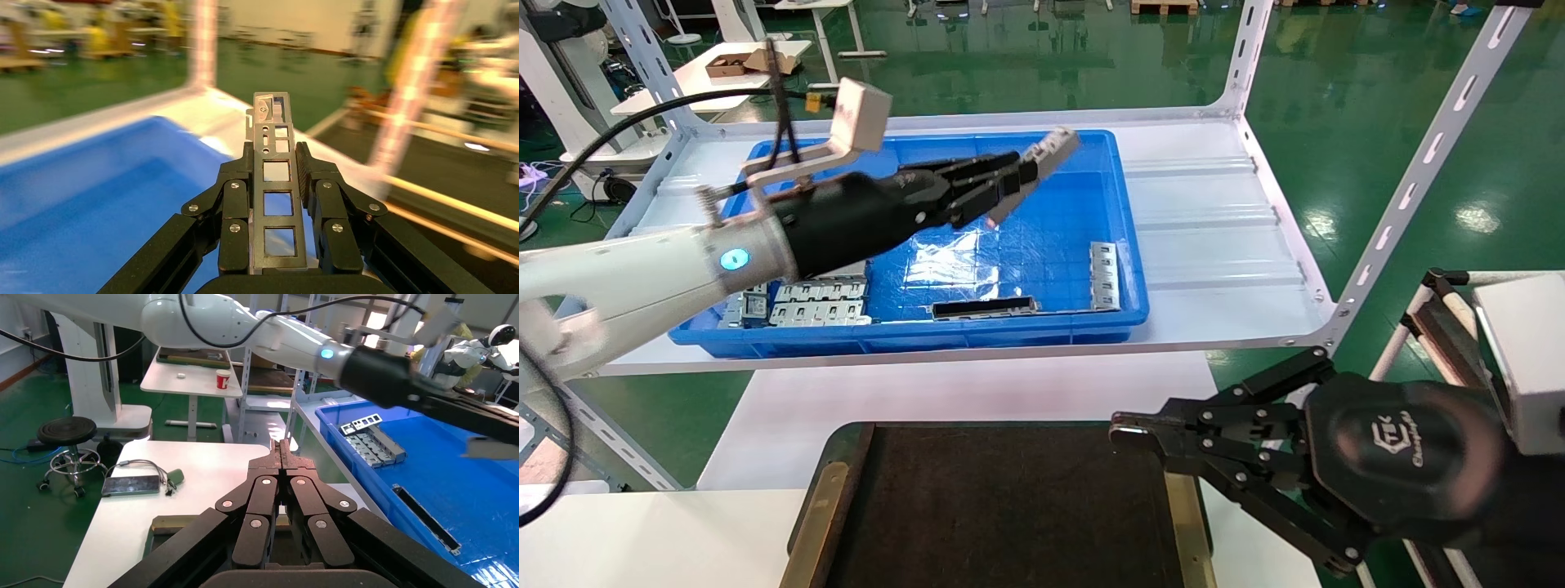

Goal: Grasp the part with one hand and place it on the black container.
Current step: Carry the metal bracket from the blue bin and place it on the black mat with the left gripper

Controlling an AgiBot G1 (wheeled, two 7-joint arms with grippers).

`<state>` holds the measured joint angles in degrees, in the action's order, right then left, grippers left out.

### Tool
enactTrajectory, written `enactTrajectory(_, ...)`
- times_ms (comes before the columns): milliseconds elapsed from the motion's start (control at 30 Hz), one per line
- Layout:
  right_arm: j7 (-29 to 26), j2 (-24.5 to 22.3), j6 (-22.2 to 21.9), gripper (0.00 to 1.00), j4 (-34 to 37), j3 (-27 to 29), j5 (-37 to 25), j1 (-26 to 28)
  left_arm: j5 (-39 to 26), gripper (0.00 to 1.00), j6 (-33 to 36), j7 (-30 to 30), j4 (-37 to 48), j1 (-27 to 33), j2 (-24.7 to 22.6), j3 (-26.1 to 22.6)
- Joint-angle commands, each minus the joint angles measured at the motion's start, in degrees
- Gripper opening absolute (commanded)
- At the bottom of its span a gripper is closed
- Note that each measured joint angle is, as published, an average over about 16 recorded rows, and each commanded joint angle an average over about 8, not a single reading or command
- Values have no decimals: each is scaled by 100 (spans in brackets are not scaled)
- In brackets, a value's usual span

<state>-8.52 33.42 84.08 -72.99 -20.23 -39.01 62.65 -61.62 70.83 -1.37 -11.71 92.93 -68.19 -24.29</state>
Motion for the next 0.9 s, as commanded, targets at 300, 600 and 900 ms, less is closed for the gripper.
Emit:
enactTrajectory(300, 0, 0, 0, 0, 0, -1, 1, 0, 276, 0, 1813, 794, -1215, -991, 567, -72)
enactTrajectory(600, 1, -1, -1, 0, 0, -2, 1, 0, 507, 0, 1278, 1625, -2583, -2642, 834, -117)
enactTrajectory(900, 1, -1, -1, 0, 0, -3, 2, 1, 388, 0, -871, 2152, -3471, -4411, 679, -26)
